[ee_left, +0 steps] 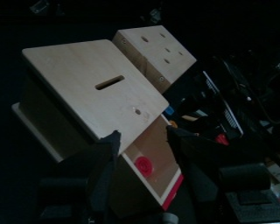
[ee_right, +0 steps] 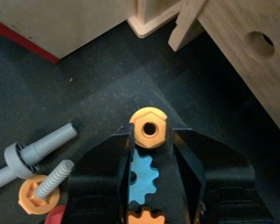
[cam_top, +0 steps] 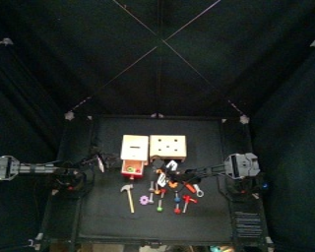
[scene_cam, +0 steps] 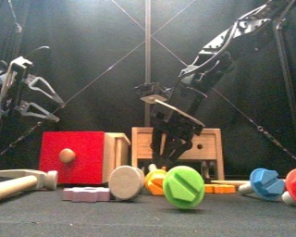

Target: Place orange nut into drawer

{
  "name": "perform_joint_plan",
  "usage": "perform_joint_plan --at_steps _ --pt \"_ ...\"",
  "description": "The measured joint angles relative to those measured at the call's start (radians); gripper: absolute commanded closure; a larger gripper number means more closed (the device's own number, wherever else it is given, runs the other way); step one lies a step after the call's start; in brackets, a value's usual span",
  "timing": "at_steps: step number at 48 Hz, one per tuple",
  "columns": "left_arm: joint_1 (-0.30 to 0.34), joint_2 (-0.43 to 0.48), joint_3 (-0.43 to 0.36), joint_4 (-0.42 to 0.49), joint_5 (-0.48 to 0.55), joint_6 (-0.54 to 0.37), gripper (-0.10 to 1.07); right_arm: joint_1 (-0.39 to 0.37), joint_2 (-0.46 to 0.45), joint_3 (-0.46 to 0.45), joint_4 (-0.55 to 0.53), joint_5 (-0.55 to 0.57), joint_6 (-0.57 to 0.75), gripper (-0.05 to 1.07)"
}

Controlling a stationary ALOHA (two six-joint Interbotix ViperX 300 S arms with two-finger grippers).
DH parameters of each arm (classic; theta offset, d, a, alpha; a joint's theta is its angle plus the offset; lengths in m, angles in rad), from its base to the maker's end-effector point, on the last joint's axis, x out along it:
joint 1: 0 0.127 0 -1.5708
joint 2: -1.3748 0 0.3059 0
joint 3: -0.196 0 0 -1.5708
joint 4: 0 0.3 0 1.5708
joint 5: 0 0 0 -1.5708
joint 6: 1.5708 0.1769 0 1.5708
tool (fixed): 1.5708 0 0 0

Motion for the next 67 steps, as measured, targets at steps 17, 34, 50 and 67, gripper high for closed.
perform_joint_plan --at_steps 17,34,50,67 --pt "0.002 0.000 0.000 0.002 0.000 0.000 0.13 0.044 -0.066 -0.087 -0.100 -0.002 0.000 0.40" --pt "0.002 0.000 0.000 0.000 0.000 0.000 0.13 0.051 -0.026 -0.219 -0.207 -0.003 0.000 0.40" --pt "0.002 -0.002 0.000 0.000 0.000 0.000 0.13 0.044 0.106 -0.347 -0.250 -0.008 0.002 0.39" --pt "0.000 0.000 0.000 0.002 0.000 0.000 0.13 0.015 0.141 -0.376 -0.233 -0.008 0.002 0.38"
